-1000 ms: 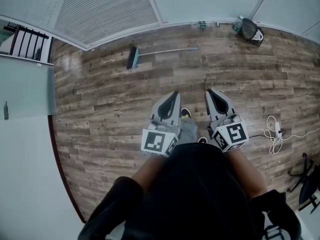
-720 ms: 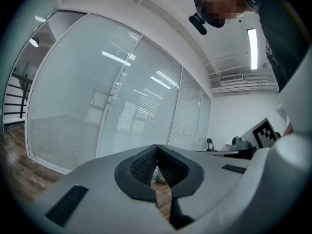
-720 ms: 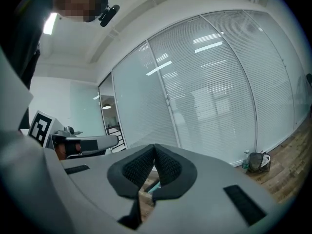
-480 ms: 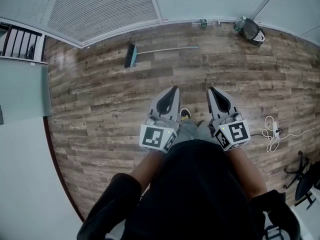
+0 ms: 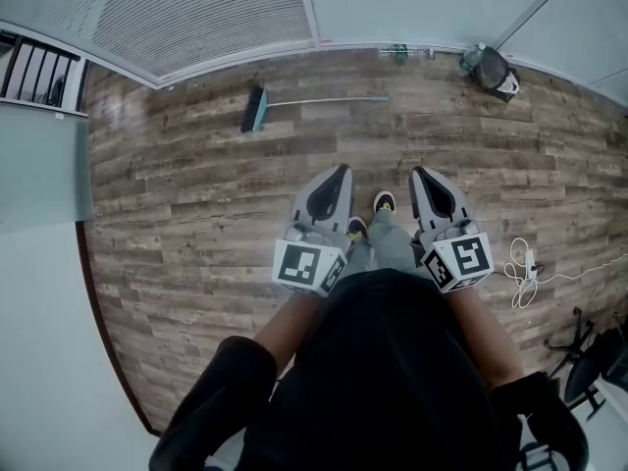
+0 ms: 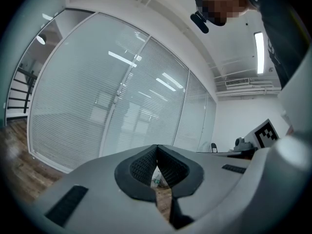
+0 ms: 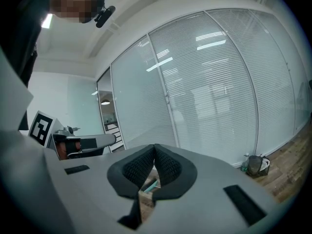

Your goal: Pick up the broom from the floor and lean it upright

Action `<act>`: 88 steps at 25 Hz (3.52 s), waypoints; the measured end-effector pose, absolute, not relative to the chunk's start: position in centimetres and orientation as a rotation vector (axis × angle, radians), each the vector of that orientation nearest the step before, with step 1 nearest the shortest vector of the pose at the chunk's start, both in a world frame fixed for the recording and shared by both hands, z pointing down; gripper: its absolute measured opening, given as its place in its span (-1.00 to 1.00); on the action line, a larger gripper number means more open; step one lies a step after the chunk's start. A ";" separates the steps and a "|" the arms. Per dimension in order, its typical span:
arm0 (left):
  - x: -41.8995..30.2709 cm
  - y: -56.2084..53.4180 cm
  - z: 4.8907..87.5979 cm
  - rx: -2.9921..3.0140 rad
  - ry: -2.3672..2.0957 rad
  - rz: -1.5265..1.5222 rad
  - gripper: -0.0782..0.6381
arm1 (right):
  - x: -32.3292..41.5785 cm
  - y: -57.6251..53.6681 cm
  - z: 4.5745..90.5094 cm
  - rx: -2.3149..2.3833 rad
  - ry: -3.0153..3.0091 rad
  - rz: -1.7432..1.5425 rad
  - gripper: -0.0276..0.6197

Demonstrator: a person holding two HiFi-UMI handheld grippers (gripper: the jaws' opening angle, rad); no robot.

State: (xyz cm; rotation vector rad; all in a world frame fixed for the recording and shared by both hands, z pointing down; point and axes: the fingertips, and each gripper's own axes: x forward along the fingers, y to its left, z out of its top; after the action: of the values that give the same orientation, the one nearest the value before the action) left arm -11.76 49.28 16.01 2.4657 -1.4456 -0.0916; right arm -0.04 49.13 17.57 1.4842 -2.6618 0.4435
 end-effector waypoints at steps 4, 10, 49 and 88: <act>-11.4 47.8 16.1 2.453 -1.468 -0.091 -0.72 | 0.3 47.2 17.7 1.459 -2.683 0.446 -0.86; -9.4 44.1 15.9 2.452 -1.482 -0.058 -0.72 | 2.4 43.1 17.7 1.468 -2.711 0.461 -0.86; -2.6 29.0 16.7 2.473 -1.444 0.101 -0.72 | 9.4 27.6 21.1 1.561 -2.710 0.659 -0.86; -7.2 8.5 16.6 2.557 -1.409 0.157 -0.72 | 4.8 7.3 20.6 1.400 -2.733 0.458 -0.86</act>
State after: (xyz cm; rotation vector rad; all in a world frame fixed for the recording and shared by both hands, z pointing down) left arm -7.18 8.52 16.58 2.5566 -1.4091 0.1572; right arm 4.81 7.31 20.60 1.3996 -2.7328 0.4578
